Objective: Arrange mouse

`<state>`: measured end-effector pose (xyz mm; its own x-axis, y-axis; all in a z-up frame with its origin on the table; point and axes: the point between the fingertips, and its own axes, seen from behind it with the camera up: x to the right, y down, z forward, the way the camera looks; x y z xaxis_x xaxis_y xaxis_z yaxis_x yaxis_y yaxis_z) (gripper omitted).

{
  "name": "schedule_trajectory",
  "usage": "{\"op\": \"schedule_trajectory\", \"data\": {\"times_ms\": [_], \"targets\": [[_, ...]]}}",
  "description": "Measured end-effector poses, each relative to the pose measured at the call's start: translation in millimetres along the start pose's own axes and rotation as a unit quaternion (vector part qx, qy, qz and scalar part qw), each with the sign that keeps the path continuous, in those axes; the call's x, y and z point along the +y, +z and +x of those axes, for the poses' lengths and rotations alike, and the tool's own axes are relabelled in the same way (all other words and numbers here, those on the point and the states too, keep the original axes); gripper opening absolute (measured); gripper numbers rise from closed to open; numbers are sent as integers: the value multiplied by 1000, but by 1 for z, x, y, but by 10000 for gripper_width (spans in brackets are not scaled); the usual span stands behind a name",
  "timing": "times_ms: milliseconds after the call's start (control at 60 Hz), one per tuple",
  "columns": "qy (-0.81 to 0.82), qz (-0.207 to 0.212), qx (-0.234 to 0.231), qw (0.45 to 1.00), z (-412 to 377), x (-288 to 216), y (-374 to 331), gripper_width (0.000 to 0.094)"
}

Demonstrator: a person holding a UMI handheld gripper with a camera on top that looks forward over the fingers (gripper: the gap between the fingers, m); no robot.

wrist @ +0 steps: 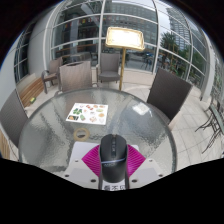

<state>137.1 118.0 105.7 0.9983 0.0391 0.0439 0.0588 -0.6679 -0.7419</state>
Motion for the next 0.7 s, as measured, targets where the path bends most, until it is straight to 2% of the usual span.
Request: {"op": "schedule_trajectory", "data": {"times_ms": [83, 267, 300, 517, 550, 650, 700], "targets": [[-2, -50, -1, 999, 0, 49, 25, 300], [-6, -97, -27, 995, -21, 111, 64, 309], [1, -80, -26, 996, -22, 107, 67, 318], [0, -76, -30, 997, -20, 107, 65, 477], [-6, -79, -23, 997, -17, 108, 65, 537], [-24, -97, 3, 995, -6, 106, 52, 835], [-18, -85, -3, 996, -12, 91, 40, 868]]}}
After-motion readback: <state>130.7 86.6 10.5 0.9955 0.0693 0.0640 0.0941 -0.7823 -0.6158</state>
